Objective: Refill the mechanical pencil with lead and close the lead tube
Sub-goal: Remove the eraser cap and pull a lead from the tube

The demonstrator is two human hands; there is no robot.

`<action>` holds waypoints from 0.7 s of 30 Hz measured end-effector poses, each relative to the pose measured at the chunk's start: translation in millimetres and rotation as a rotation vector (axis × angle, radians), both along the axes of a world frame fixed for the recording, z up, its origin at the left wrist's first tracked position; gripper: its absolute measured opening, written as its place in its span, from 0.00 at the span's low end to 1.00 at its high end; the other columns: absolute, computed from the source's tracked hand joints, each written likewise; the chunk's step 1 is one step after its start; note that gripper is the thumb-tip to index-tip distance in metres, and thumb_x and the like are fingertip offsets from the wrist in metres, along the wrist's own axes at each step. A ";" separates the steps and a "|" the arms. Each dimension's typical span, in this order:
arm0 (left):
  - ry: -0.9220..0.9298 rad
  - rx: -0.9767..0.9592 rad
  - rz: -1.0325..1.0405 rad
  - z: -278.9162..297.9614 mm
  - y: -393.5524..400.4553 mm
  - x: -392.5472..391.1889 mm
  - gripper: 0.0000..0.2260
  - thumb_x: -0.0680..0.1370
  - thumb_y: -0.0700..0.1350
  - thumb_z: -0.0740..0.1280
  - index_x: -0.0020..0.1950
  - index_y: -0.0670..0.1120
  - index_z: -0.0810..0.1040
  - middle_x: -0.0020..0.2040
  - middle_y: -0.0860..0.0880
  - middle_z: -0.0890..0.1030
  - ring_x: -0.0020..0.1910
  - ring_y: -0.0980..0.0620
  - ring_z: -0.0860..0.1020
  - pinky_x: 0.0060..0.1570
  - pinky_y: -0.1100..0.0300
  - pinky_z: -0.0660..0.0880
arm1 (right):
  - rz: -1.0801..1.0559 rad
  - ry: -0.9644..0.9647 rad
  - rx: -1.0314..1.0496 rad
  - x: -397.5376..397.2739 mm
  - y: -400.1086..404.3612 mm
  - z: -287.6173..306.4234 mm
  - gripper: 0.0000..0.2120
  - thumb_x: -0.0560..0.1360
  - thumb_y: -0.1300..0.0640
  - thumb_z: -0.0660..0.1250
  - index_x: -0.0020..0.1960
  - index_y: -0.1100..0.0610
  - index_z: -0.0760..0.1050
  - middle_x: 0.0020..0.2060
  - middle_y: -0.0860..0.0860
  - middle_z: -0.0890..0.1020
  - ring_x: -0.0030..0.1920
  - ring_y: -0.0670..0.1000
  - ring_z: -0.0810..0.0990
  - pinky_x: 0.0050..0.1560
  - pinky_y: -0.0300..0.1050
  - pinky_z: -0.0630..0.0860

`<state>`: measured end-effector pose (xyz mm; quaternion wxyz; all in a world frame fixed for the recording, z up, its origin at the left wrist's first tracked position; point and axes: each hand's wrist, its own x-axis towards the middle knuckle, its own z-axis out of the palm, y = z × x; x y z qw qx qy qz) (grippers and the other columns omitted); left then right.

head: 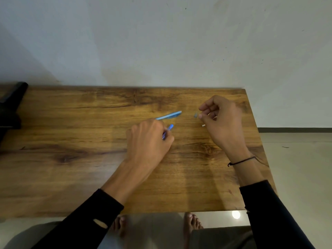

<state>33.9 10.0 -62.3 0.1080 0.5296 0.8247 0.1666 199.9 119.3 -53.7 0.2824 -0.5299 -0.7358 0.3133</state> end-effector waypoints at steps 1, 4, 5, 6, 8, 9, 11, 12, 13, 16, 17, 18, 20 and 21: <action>-0.005 0.012 -0.020 -0.2 0.0 -1.1 0.08 0.78 0.51 0.70 0.46 0.51 0.88 0.42 0.52 0.88 0.43 0.45 0.86 0.45 0.49 0.82 | 0.047 0.013 -0.010 -1.8 -0.8 0.7 0.07 0.75 0.67 0.76 0.49 0.57 0.83 0.40 0.44 0.83 0.38 0.39 0.80 0.39 0.28 0.74; -0.063 0.115 -0.070 2.4 0.9 -3.1 0.05 0.76 0.49 0.73 0.46 0.50 0.88 0.42 0.51 0.88 0.42 0.45 0.86 0.42 0.52 0.79 | 0.220 0.045 -0.091 -7.5 -4.4 2.1 0.07 0.78 0.67 0.74 0.53 0.56 0.85 0.43 0.48 0.86 0.44 0.43 0.83 0.41 0.33 0.76; -0.098 0.156 -0.073 3.5 1.4 -4.2 0.03 0.76 0.48 0.74 0.46 0.51 0.88 0.42 0.51 0.88 0.41 0.46 0.86 0.42 0.52 0.79 | 0.260 0.047 -0.120 -9.2 -6.2 2.2 0.07 0.79 0.66 0.73 0.54 0.57 0.85 0.45 0.49 0.87 0.45 0.46 0.84 0.43 0.39 0.79; -0.136 0.187 -0.076 4.4 1.9 -5.5 0.03 0.76 0.48 0.74 0.46 0.51 0.88 0.41 0.52 0.88 0.40 0.48 0.86 0.42 0.52 0.80 | 0.286 0.052 -0.148 -10.6 -7.4 2.3 0.07 0.79 0.66 0.73 0.54 0.58 0.85 0.46 0.50 0.87 0.46 0.49 0.85 0.44 0.46 0.82; -0.201 0.219 -0.106 4.9 2.0 -8.1 0.04 0.78 0.48 0.74 0.49 0.50 0.88 0.42 0.53 0.89 0.40 0.51 0.87 0.43 0.49 0.83 | 0.314 0.081 -0.186 -11.5 -8.5 3.0 0.06 0.79 0.67 0.73 0.54 0.61 0.85 0.45 0.53 0.88 0.44 0.52 0.85 0.46 0.55 0.84; -0.215 0.226 -0.132 4.9 1.9 -9.1 0.05 0.79 0.48 0.74 0.51 0.50 0.88 0.43 0.53 0.89 0.41 0.51 0.87 0.44 0.49 0.83 | 0.322 0.104 -0.197 -10.9 -8.3 3.5 0.05 0.79 0.68 0.73 0.53 0.62 0.84 0.44 0.54 0.87 0.43 0.54 0.85 0.46 0.55 0.85; -0.225 0.246 -0.180 4.7 1.5 -10.4 0.06 0.81 0.48 0.73 0.54 0.49 0.88 0.45 0.52 0.89 0.43 0.51 0.87 0.44 0.48 0.83 | 0.326 0.152 -0.217 -9.2 -7.3 4.9 0.03 0.79 0.69 0.73 0.52 0.64 0.83 0.42 0.56 0.86 0.40 0.54 0.84 0.43 0.54 0.84; -0.234 0.256 -0.199 4.7 1.6 -11.1 0.06 0.81 0.48 0.73 0.55 0.49 0.88 0.46 0.52 0.89 0.44 0.51 0.87 0.45 0.48 0.83 | 0.323 0.165 -0.227 -8.4 -6.8 5.5 0.03 0.79 0.69 0.73 0.52 0.64 0.82 0.42 0.56 0.86 0.39 0.53 0.83 0.42 0.53 0.84; -0.246 0.261 -0.216 4.8 1.5 -11.8 0.06 0.82 0.48 0.72 0.56 0.49 0.88 0.47 0.52 0.89 0.45 0.51 0.87 0.45 0.48 0.83 | 0.319 0.171 -0.241 -7.9 -6.6 5.6 0.02 0.80 0.69 0.72 0.52 0.65 0.82 0.41 0.57 0.86 0.39 0.52 0.83 0.42 0.53 0.84; -0.260 0.250 -0.246 5.1 1.7 -13.5 0.07 0.83 0.48 0.71 0.58 0.50 0.87 0.50 0.53 0.89 0.47 0.51 0.87 0.47 0.48 0.84 | 0.321 0.148 -0.267 -6.2 -5.6 4.6 0.01 0.82 0.67 0.70 0.53 0.65 0.80 0.39 0.56 0.83 0.37 0.49 0.80 0.40 0.50 0.83; -0.261 0.249 -0.248 5.0 1.8 -13.5 0.06 0.83 0.48 0.71 0.58 0.50 0.87 0.50 0.53 0.89 0.48 0.51 0.87 0.47 0.47 0.84 | 0.332 0.119 -0.258 -5.9 -5.8 4.0 0.01 0.83 0.66 0.69 0.53 0.64 0.80 0.38 0.54 0.82 0.36 0.49 0.79 0.40 0.50 0.82; -0.263 0.254 -0.248 4.9 2.2 -13.2 0.06 0.84 0.48 0.71 0.57 0.50 0.87 0.50 0.53 0.89 0.48 0.51 0.86 0.46 0.47 0.84 | 0.346 0.078 -0.238 -6.0 -6.4 3.5 0.02 0.84 0.64 0.68 0.54 0.62 0.79 0.38 0.52 0.81 0.35 0.50 0.78 0.40 0.51 0.81; -0.272 0.274 -0.246 4.5 2.5 -12.6 0.06 0.84 0.47 0.71 0.57 0.49 0.86 0.49 0.52 0.89 0.47 0.51 0.86 0.45 0.46 0.84 | 0.365 0.003 -0.186 -7.2 -8.2 2.8 0.04 0.85 0.61 0.66 0.55 0.61 0.78 0.37 0.49 0.80 0.35 0.51 0.77 0.41 0.54 0.78; -0.279 0.280 -0.241 4.1 2.7 -13.0 0.06 0.83 0.47 0.71 0.56 0.48 0.86 0.49 0.52 0.89 0.47 0.51 0.86 0.45 0.46 0.84 | 0.360 -0.012 -0.158 -7.9 -8.7 2.9 0.04 0.86 0.60 0.65 0.54 0.60 0.77 0.37 0.49 0.80 0.35 0.50 0.76 0.40 0.53 0.76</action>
